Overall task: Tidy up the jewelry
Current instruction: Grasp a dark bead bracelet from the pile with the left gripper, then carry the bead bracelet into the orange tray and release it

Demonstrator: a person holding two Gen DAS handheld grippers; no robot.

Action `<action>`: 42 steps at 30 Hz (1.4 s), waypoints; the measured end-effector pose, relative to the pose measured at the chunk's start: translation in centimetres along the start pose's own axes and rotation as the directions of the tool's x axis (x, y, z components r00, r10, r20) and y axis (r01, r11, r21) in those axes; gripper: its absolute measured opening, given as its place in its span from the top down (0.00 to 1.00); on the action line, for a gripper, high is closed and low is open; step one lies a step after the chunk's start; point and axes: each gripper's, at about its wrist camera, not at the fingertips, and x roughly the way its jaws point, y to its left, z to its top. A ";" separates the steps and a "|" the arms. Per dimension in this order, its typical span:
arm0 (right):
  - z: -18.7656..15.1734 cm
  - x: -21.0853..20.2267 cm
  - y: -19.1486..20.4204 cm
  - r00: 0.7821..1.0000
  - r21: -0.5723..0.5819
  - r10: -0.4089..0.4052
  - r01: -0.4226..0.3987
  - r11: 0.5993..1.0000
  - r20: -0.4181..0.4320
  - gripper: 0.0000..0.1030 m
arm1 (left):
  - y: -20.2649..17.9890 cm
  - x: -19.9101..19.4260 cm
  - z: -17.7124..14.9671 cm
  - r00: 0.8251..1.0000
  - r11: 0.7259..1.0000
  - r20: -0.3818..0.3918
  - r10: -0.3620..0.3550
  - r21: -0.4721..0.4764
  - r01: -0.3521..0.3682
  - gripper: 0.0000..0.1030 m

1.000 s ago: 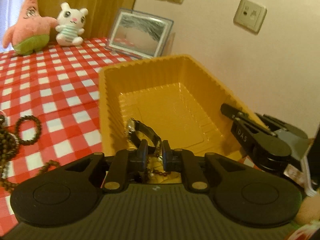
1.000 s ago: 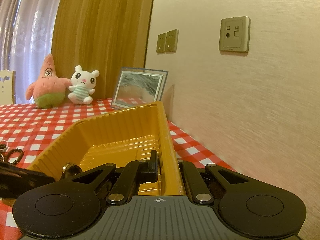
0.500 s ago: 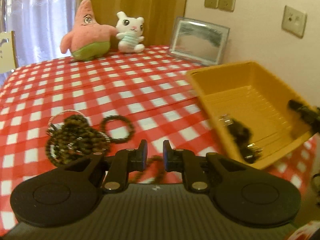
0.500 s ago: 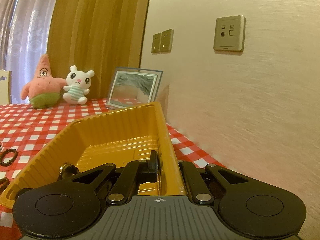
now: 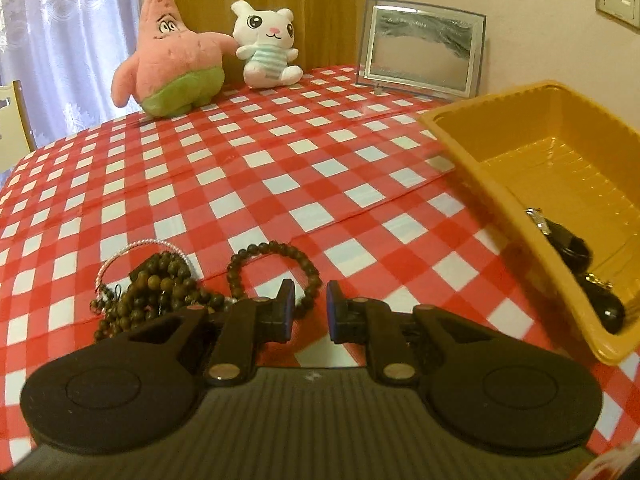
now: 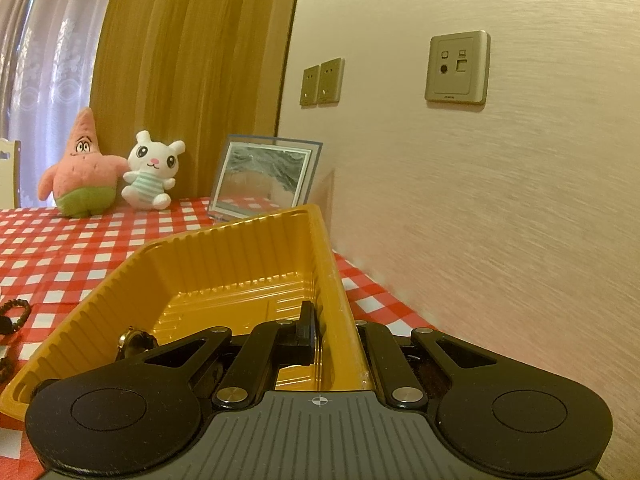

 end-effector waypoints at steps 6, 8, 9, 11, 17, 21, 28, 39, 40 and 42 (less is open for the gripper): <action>0.0 0.0 0.0 1.000 -0.001 0.000 0.000 1.000 0.000 0.95 | 0.0 1.5 0.0 1.000 1.000 -0.024 -0.003 0.009 0.003 0.87; 0.0 0.0 0.0 1.000 0.000 0.000 0.000 1.000 0.000 0.95 | 0.1 1.5 0.1 1.000 1.000 -0.026 -0.007 0.006 0.007 0.87; 0.0 0.0 0.0 1.000 0.001 0.000 0.000 1.000 0.000 0.95 | 0.1 1.5 0.0 1.000 1.000 -0.027 -0.011 0.004 0.011 0.92; 0.0 0.0 0.0 1.000 -0.001 0.000 0.000 1.000 0.000 0.95 | -0.1 1.3 -0.1 0.999 1.000 -0.028 -0.017 0.017 0.018 0.94; 0.0 0.0 0.0 1.000 0.000 0.000 0.000 1.000 0.000 0.95 | -1.0 -0.7 -1.3 0.998 0.998 -0.041 -0.048 0.028 0.049 0.94; 0.0 0.0 0.0 1.000 0.001 0.000 0.000 1.000 0.000 0.95 | -1.2 -1.3 -1.9 0.997 0.999 -0.050 -0.051 0.015 0.052 0.92; 0.0 -0.1 0.0 1.000 -0.002 0.000 0.000 1.000 0.001 0.95 | -1.0 -1.0 -1.6 0.998 0.999 -0.043 -0.053 -0.007 0.053 0.94; 0.0 -0.1 0.1 1.000 -0.003 0.001 -0.001 1.000 0.003 0.95 | -0.3 -6.3 1.3 0.983 0.980 0.106 -0.150 -0.111 0.162 0.94; 0.0 -0.2 0.1 1.000 -0.002 0.002 -0.002 1.000 0.004 0.95 | -0.4 -6.9 1.7 0.978 0.976 0.126 -0.168 -0.117 0.183 0.94; 0.0 -0.2 0.1 1.000 -0.002 0.003 -0.003 1.000 0.006 0.95 | -0.9 -8.1 2.5 0.966 0.967 0.162 -0.203 -0.120 0.223 0.94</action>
